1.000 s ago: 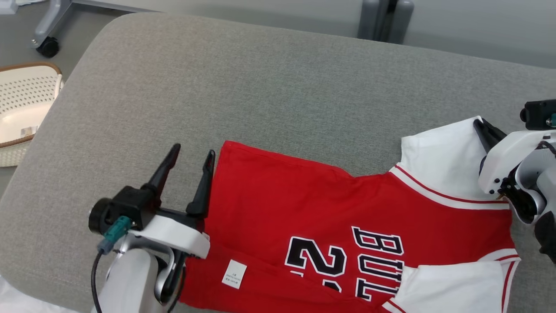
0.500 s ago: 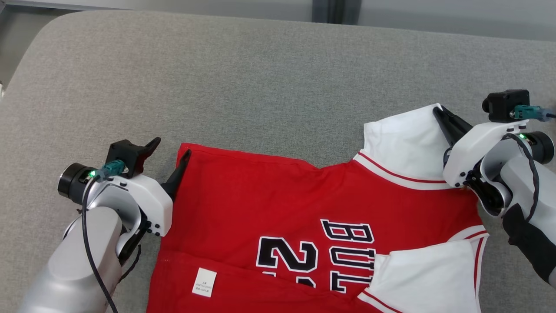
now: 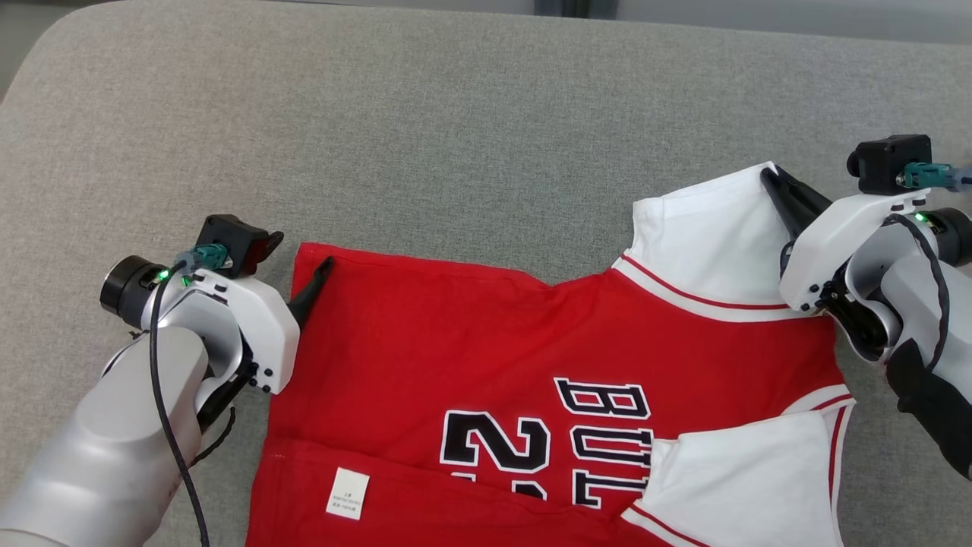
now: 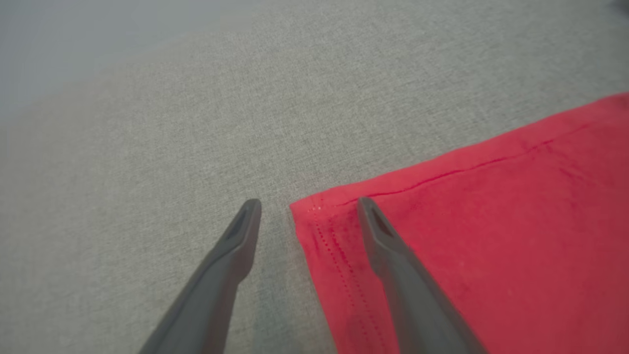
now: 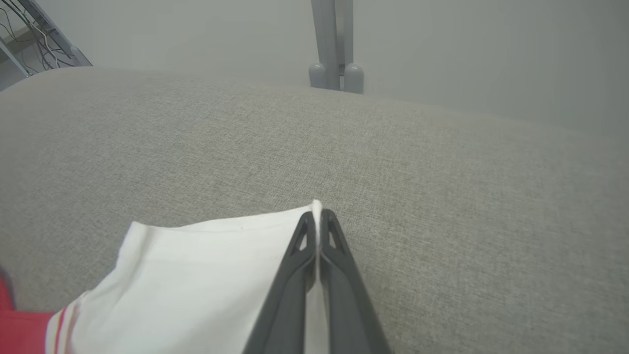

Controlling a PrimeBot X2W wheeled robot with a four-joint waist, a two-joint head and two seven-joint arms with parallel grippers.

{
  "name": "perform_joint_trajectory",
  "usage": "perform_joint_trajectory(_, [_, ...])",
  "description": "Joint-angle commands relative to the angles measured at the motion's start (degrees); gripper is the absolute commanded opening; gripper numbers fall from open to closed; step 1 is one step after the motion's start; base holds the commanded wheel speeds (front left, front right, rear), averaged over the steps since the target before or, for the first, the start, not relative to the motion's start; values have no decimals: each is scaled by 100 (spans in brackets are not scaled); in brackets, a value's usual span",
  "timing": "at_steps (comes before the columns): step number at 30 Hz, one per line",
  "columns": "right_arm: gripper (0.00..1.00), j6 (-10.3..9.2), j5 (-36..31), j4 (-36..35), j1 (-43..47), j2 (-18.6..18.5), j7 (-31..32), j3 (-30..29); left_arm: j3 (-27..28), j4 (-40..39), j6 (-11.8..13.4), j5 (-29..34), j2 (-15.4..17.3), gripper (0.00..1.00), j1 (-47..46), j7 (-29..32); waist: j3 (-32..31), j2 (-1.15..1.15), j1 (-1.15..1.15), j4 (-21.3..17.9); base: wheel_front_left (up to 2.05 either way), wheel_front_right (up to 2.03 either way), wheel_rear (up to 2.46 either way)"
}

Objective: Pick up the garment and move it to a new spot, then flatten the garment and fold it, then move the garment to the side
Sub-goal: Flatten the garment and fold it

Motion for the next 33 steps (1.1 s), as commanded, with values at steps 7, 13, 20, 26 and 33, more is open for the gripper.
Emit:
perform_joint_trajectory(7, [0,2,200,24,-173,4,-31,194,-707,358,0,-496,39,100,-415,-159,89,0,0,-29,0,0,0])
perform_joint_trajectory(13, [0,2,307,13,-217,-43,-56,329,-1081,570,0,-769,-9,100,-580,-344,120,0,0,-35,0,0,0])
perform_joint_trajectory(20, [0,2,434,-7,-280,-66,-73,480,-1356,788,0,-1118,-110,0,-700,-586,138,0,0,-27,0,0,0])
perform_joint_trajectory(26, [0,2,472,-10,-320,-89,-125,608,-1541,956,0,-1275,-181,0,-726,-784,111,0,0,-20,0,0,0])
perform_joint_trajectory(33, [0,2,523,39,-226,-152,-353,670,-1673,1064,0,-1406,-165,0,-781,-1074,-45,0,0,6,0,0,0])
